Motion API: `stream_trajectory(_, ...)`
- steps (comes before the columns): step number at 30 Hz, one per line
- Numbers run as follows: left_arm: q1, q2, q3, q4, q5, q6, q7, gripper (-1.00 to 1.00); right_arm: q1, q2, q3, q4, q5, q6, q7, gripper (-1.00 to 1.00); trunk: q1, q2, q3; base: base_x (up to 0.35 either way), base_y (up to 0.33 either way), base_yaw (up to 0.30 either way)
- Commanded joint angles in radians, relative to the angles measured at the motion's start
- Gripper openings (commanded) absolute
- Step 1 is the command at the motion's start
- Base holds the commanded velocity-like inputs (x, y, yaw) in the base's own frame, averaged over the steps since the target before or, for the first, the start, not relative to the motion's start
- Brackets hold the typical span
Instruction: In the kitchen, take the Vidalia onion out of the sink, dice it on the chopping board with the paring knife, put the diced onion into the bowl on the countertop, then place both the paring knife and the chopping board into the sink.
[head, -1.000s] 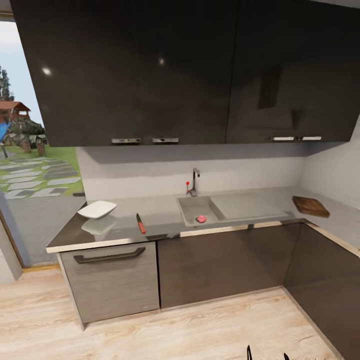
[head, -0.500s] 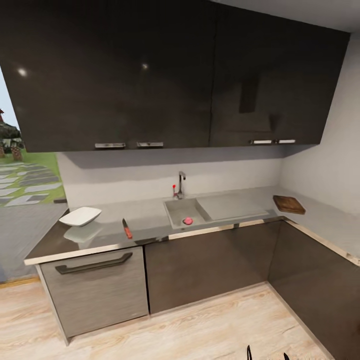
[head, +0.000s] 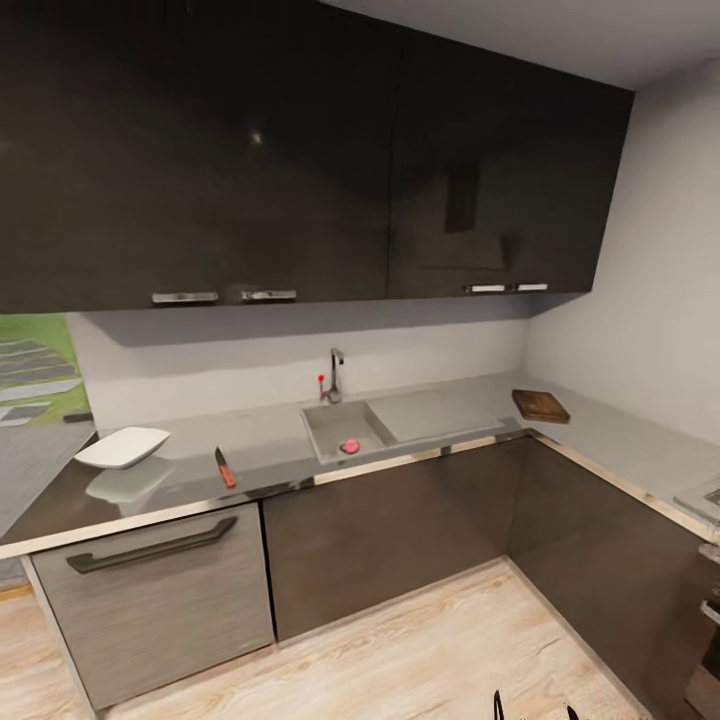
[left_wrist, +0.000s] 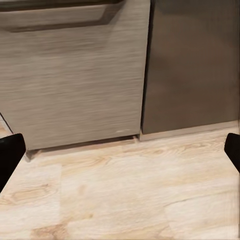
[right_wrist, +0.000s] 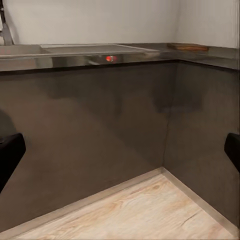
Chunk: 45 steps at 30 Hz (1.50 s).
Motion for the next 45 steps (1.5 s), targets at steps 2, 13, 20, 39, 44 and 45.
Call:
stream_trajectory(2,0.001,0.0,-0.001,0.0,0.006,-0.002,0.0,1.0,0.0,0.0,0.001,0.0,0.008,0.001,-0.009,1.0,0.0,0.0,0.003,0.0,0.0,-0.198)
stream_trajectory(13,0.001,0.0,-0.001,0.0,0.006,-0.002,0.0,1.0,0.0,0.0,0.001,0.0,0.008,0.001,-0.009,1.0,0.0,0.0,0.015,0.0,0.0,-0.191)
stream_trajectory(20,0.001,0.0,-0.001,0.001,0.006,-0.002,0.0,1.0,0.0,0.0,0.001,0.0,0.008,0.001,-0.009,1.0,0.0,0.0,0.016,0.0,0.0,-0.032)
stream_trajectory(39,0.001,0.0,-0.001,0.0,0.006,-0.002,0.0,1.0,0.0,0.0,0.001,0.0,0.002,0.004,-0.01,1.0,0.0,0.0,0.001,0.0,0.0,-0.01)
stream_trajectory(44,0.001,0.0,-0.001,0.001,0.006,-0.002,0.0,1.0,0.0,0.0,0.001,0.0,0.003,0.004,-0.01,1.0,0.0,0.0,-0.002,0.0,0.0,-0.158)
stream_trajectory(45,0.001,0.0,-0.001,0.001,0.006,-0.002,0.0,1.0,0.0,0.0,0.001,0.0,0.003,0.004,-0.01,1.0,0.0,0.0,-0.003,0.0,0.0,-0.231)
